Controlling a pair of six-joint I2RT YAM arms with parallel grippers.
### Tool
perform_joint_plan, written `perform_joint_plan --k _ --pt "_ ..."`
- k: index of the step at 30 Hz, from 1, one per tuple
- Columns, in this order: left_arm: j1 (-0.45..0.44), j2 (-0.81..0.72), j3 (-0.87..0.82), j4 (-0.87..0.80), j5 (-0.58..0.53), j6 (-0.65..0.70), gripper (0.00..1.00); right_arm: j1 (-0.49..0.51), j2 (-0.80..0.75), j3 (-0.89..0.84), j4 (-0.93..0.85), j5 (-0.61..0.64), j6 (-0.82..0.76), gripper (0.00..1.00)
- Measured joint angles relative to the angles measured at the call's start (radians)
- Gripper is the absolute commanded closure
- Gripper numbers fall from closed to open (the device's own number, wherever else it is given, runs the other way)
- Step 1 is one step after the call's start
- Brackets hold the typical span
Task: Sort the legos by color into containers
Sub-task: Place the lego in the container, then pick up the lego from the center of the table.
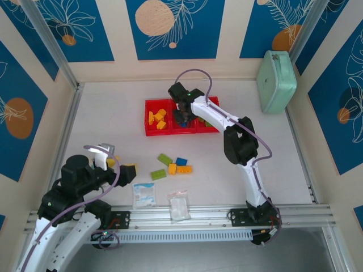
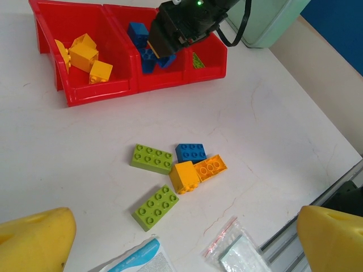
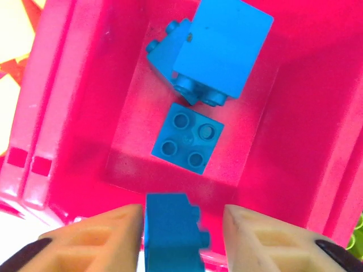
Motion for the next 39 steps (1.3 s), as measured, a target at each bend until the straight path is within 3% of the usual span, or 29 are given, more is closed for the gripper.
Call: perform_joint_plan --k 8,20,29,35,39 --pt "0.0 0.006 0.0 0.001 -0.001 0.0 0.01 0.021 -0.058 -0.055 0.018 0.031 0.048 0.23" --pt "0.0 0.006 0.0 0.002 -0.006 0.0 0.01 0.117 -0.353 -0.352 0.079 -0.016 0.153 0.21" --pt "0.0 0.006 0.0 0.002 -0.035 0.0 0.01 0.365 -0.41 -0.606 0.105 0.006 0.592 0.27" --pt "0.0 0.006 0.0 0.002 -0.043 0.0 0.01 0.509 -0.349 -0.53 0.024 0.142 0.852 0.31" --pt "0.0 0.005 0.0 0.002 -0.052 -0.001 0.01 0.53 -0.292 -0.499 -0.002 0.179 0.946 0.31"
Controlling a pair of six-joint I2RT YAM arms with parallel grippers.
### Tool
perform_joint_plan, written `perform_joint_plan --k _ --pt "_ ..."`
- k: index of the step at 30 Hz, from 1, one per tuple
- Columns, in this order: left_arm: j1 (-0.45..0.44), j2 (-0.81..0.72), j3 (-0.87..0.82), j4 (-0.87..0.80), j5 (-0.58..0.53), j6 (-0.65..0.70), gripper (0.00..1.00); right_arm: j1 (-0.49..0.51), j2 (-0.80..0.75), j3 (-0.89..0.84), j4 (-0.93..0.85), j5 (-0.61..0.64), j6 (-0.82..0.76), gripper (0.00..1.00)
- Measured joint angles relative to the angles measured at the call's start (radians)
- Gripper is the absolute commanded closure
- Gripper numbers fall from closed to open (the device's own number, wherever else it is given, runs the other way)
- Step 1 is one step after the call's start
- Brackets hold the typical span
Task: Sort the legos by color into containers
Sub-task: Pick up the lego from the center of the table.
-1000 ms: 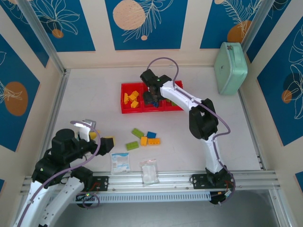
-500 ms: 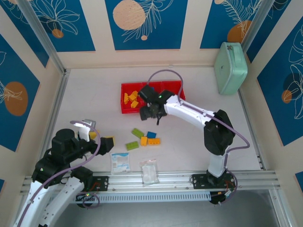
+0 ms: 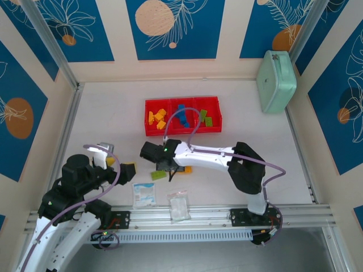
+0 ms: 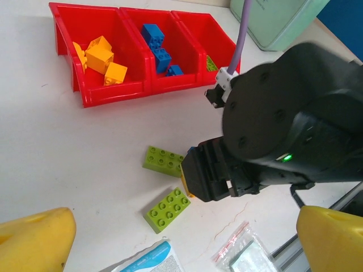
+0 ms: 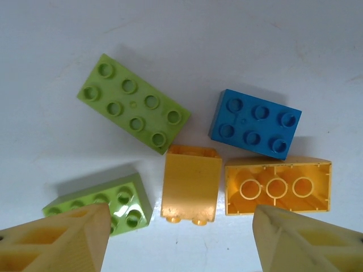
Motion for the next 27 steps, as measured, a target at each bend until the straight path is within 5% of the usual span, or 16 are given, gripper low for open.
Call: perform_joint_plan --k 27 --pt "0.0 -0.035 -0.001 0.0 -0.044 0.0 0.01 -0.033 0.143 0.036 0.056 -0.046 -0.068 0.7"
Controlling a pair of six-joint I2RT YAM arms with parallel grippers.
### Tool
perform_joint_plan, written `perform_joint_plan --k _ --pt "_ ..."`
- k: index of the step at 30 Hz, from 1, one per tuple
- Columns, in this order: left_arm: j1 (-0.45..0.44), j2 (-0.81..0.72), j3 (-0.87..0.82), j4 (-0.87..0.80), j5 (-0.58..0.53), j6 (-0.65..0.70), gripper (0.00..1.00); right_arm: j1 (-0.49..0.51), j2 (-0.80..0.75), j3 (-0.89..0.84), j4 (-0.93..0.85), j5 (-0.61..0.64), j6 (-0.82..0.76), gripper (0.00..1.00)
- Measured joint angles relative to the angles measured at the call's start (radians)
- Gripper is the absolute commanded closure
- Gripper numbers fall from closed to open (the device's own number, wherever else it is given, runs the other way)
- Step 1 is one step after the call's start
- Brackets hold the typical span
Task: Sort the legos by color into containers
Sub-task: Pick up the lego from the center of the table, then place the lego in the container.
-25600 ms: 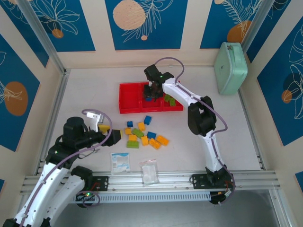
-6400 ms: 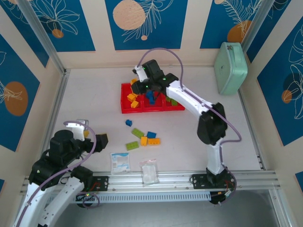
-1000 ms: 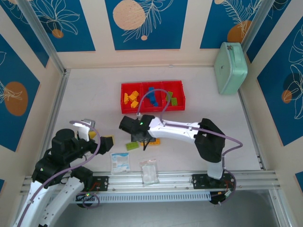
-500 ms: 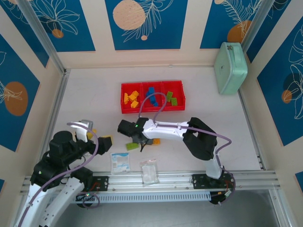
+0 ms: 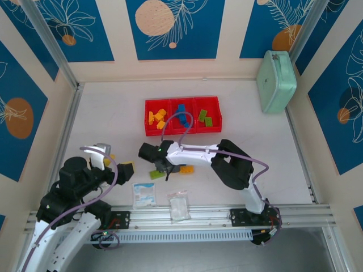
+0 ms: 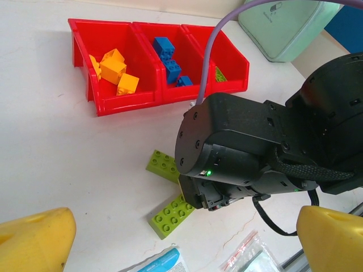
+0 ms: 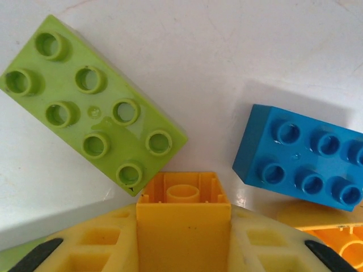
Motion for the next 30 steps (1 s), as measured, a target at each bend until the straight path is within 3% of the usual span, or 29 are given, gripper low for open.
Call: perform_joint_plan --k 9,14,18,24,30 --pt "0.0 0.0 0.0 0.0 -0.003 0.0 0.01 -0.01 0.018 0.036 -0.029 0.028 -0.103 0.78" --pt "0.0 0.0 0.0 0.0 -0.019 0.0 0.01 -0.006 0.023 0.105 -0.089 0.091 -0.215 0.79" --pt "0.0 0.0 0.0 0.0 -0.028 -0.001 0.01 -0.023 -0.021 0.109 -0.069 0.067 -0.335 0.81" --pt "0.0 -0.023 0.0 -0.003 -0.048 -0.003 0.01 -0.137 -0.075 0.137 0.031 -0.024 -0.485 0.83" --pt "0.0 -0.024 0.0 -0.004 -0.064 -0.003 0.01 -0.231 0.008 0.343 0.089 -0.082 -0.63 0.84"
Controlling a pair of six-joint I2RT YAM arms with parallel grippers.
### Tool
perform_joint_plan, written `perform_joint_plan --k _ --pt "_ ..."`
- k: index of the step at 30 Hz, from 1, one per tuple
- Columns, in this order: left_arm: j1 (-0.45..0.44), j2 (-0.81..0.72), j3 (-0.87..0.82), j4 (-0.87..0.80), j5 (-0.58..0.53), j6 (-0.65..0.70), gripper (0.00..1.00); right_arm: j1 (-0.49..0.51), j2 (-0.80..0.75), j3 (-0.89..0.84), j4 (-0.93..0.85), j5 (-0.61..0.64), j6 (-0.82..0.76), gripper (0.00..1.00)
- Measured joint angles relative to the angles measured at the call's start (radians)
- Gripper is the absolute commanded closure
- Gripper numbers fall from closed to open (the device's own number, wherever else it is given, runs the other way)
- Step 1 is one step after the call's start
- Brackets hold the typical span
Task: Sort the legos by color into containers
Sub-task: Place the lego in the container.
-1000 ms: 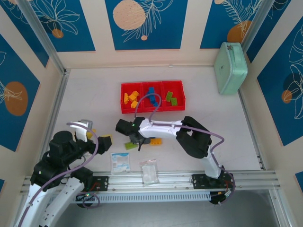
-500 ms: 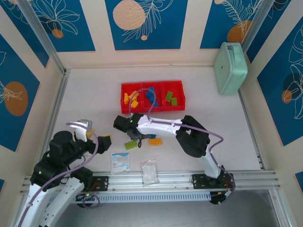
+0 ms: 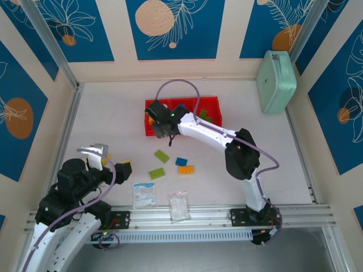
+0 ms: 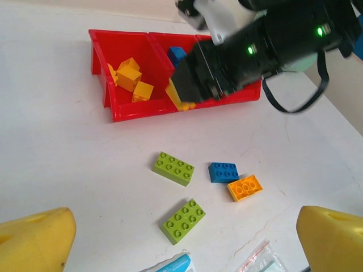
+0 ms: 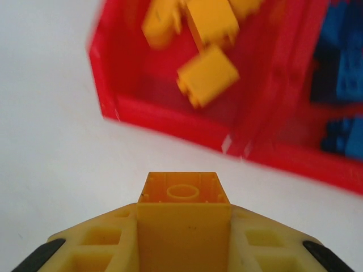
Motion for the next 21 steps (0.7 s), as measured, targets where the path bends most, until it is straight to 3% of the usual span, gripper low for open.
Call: perform_joint_plan --k 5,13,18,21 --pt "0.0 0.0 0.0 0.0 -0.02 0.0 0.01 -0.033 0.115 0.145 0.055 -0.072 -0.093 0.84" --pt "0.001 0.002 0.0 0.0 -0.04 0.0 0.01 -0.111 0.311 0.374 0.034 -0.211 -0.116 0.78" --pt "0.001 0.012 0.0 -0.001 -0.042 0.0 0.01 -0.146 0.353 0.43 0.01 -0.266 -0.105 0.64" --pt "0.001 0.017 0.0 -0.001 -0.042 0.0 0.01 -0.149 0.353 0.43 -0.004 -0.289 -0.084 0.46"
